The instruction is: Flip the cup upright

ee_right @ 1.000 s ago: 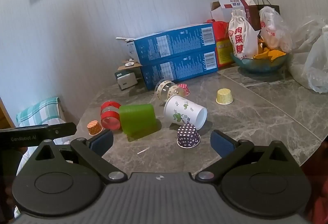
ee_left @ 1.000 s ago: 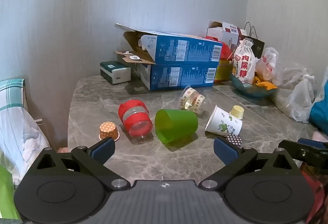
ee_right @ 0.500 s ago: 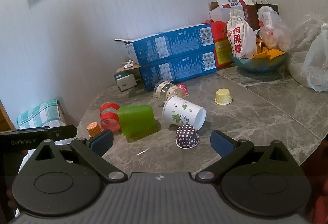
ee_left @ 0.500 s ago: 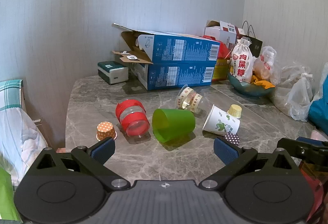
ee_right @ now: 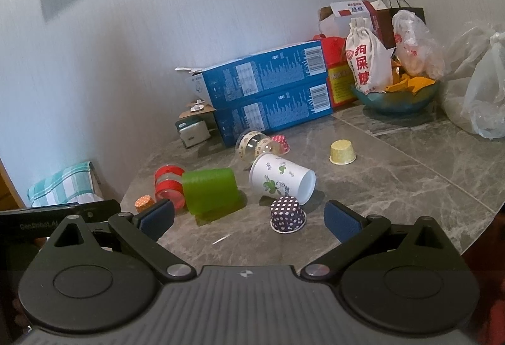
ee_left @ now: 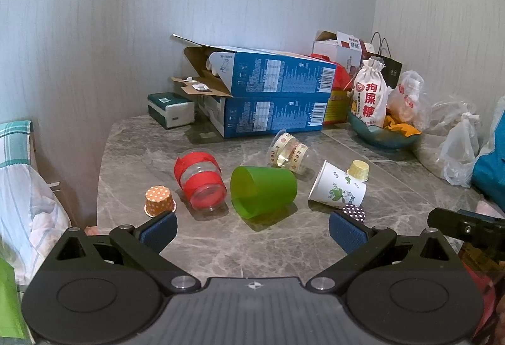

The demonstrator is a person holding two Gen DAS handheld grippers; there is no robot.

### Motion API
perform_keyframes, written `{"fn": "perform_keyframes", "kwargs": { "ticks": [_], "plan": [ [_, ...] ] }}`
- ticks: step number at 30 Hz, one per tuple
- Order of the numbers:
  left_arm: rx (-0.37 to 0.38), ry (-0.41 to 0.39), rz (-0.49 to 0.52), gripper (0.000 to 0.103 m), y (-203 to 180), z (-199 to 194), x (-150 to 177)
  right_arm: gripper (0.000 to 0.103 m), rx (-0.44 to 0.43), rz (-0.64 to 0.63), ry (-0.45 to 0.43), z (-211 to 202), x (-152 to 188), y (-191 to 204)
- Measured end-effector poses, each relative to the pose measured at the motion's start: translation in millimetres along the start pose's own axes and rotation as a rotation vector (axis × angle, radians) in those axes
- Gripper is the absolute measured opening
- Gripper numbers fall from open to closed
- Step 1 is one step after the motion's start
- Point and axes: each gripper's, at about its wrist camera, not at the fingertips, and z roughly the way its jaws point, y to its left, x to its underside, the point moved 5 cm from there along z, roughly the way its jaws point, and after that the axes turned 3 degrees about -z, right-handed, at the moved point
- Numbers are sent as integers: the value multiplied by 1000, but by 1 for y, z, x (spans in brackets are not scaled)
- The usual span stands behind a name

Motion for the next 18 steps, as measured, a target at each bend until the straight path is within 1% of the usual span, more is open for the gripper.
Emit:
{"fn": "perform_keyframes", "kwargs": {
  "ticks": [18],
  "plan": [
    [6, 4, -6, 103, -2, 1, 1, 102, -3, -2, -1, -1, 0, 0]
  ]
}}
